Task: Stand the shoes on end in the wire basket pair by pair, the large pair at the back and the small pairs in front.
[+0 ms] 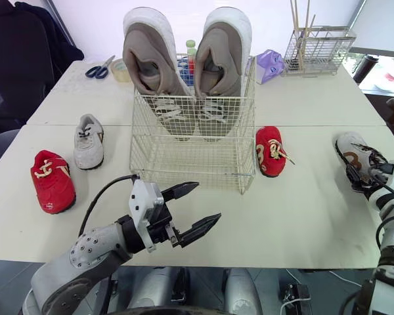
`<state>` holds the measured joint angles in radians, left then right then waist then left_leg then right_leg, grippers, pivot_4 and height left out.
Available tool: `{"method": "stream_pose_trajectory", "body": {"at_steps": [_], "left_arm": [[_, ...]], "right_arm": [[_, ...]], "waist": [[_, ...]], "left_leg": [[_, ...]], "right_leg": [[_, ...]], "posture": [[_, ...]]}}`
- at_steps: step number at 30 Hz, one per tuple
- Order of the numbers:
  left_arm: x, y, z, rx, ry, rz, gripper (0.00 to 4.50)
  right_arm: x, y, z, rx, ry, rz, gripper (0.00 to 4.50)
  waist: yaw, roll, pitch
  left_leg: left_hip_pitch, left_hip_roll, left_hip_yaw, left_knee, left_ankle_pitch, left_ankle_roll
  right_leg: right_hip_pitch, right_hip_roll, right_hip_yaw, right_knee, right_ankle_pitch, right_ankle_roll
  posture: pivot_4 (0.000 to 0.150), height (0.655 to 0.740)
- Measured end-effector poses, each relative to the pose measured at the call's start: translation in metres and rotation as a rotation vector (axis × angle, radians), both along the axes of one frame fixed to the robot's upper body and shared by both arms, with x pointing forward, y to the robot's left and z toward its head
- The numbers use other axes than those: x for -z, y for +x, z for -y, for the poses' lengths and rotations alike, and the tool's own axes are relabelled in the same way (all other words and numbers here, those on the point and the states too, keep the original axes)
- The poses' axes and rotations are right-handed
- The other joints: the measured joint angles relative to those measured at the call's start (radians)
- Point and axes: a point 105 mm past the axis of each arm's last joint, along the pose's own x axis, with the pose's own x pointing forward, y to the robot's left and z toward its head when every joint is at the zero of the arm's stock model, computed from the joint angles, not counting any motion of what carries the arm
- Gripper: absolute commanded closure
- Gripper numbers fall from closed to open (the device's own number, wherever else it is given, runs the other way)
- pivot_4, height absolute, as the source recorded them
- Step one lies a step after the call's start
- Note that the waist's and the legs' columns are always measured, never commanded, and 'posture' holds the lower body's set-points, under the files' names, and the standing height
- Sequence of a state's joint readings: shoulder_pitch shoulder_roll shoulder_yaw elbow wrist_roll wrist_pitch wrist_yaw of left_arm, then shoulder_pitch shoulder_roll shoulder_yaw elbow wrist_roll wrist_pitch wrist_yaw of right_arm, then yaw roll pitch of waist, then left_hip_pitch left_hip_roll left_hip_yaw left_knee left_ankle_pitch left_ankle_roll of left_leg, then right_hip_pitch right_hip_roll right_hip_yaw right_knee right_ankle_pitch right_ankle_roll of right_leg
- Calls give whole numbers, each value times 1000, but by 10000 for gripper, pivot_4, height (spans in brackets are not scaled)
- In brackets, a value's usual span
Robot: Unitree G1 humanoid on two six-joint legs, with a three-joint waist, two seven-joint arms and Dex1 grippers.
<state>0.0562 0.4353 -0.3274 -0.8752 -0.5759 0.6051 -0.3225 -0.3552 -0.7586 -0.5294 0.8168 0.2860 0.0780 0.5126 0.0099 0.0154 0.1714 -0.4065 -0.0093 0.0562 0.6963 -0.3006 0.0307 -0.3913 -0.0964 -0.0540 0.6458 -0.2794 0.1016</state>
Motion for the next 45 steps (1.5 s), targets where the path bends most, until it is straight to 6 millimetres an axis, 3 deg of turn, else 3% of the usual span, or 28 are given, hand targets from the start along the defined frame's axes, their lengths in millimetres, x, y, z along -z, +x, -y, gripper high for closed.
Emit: {"method": "stream_pose_trajectory", "body": {"at_steps": [7,17,22,25,27,29,39,42,44,45], "left_arm": [[6,-3,-11,-44,39,-21,422],[5,-5,-27,-30,70,-62,422],[4,-1,-26,-1,92,-48,422],[6,-1,-25,-1,91,-52,0],[8,0,-26,-5,93,-61,0],[10,1,-26,-13,94,-68,0],[15,-2,-22,0,75,-87,0],[14,-2,-29,3,65,-103,0],[14,-3,-36,5,66,-126,0],[14,-6,-41,24,66,-153,0]], "right_arm": [[10,9,-2,-2,-8,-2,0],[11,9,0,13,4,17,0],[14,4,3,28,64,39,0],[13,3,5,45,103,64,7669],[12,1,4,36,113,72,17395],[10,2,3,20,113,84,22572],[5,2,2,5,97,91,24513],[-10,9,6,20,99,133,24513],[-41,18,11,30,89,216,24513],[-70,26,14,28,85,293,24513]], "waist": [[-4,-1,0],[-3,-1,0],[-1,-1,0],[0,-1,0],[-1,-1,0],[-4,-1,0],[-6,-1,0],[-12,3,1],[-19,9,1],[-23,14,3]], "left_leg": [[1,0,0,1,0,0],[1,0,-1,0,0,0],[1,0,-1,0,0,0],[1,0,-1,0,0,0],[1,0,-1,0,0,0],[1,0,-1,0,0,0],[1,0,-1,-1,-1,0],[0,0,-1,-1,-1,0],[-1,0,0,-1,-1,0],[-2,0,0,-1,-1,0]], "right_leg": [[2,-1,0,-1,-2,-3],[3,-2,0,-1,-2,-3],[3,-2,0,-3,-2,-3],[3,-2,0,-3,-2,-3],[3,-2,0,-3,-2,-3],[3,-2,0,-3,-2,-3],[3,-2,0,-4,-2,-3],[2,-3,0,-4,-2,-3],[0,-3,0,-4,-2,-3],[-1,-3,0,-4,-2,-3]], "posture": [[1500,7400],[1500,7400],[1500,7400],[1500,7400],[1500,7400],[1500,7400],[1500,7400],[1500,7400],[1500,7400],[1500,7400]]}}
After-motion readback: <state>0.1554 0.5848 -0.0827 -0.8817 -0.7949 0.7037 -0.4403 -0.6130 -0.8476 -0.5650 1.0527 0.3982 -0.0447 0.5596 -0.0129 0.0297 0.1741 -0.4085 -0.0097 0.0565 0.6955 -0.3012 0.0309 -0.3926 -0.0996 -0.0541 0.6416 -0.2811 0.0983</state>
